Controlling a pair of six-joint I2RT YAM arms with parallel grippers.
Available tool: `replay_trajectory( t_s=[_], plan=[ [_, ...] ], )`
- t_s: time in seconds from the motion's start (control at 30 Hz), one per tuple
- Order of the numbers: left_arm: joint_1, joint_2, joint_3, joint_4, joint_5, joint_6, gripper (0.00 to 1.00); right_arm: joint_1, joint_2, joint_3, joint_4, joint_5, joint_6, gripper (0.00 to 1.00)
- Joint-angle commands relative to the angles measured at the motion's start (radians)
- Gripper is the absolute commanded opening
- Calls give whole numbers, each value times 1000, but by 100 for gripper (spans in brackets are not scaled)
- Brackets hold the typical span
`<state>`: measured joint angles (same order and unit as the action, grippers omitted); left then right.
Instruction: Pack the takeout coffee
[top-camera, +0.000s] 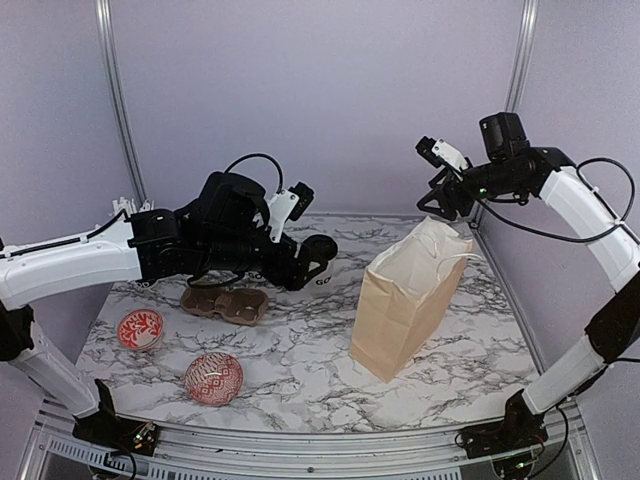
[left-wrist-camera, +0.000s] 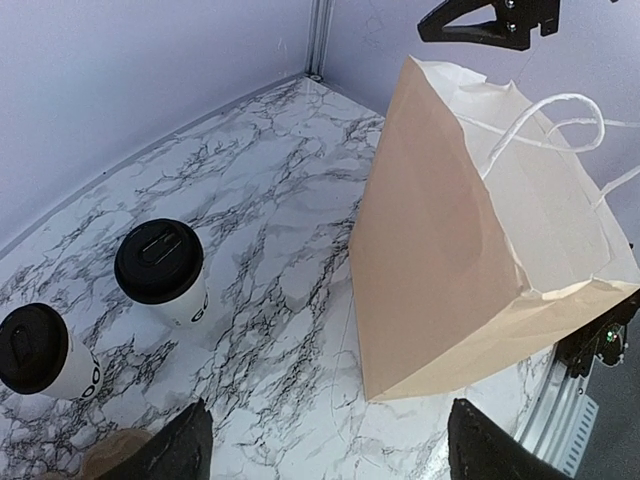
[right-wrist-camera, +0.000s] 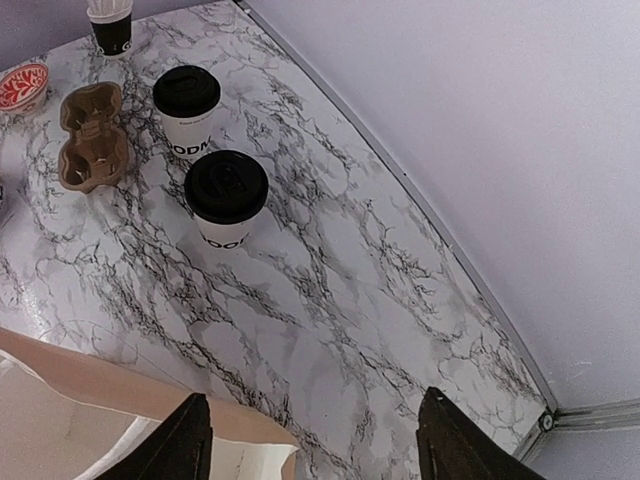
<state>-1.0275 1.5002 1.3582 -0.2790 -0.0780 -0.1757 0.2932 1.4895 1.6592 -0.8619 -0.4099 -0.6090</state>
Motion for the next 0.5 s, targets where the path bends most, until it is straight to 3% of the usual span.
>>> replay_trajectory(
  t_s=[0.0,0.1,0.37,0.47],
  plan=[
    [3,-57,-17,-20,-35,31,82,-3,-47,-8,-11,133,-35,67],
    [3,-69,-17,-21,-29,28,82,-3,-60,-37,-5,221,-40,65],
    [3,-72,-22,-20,-49,33,83,0,-106,-96,-97,147,-134,64],
    [3,-66,-22,-21,-51,36,83,21,-131,-126,-141,132,-194,68]
  ],
)
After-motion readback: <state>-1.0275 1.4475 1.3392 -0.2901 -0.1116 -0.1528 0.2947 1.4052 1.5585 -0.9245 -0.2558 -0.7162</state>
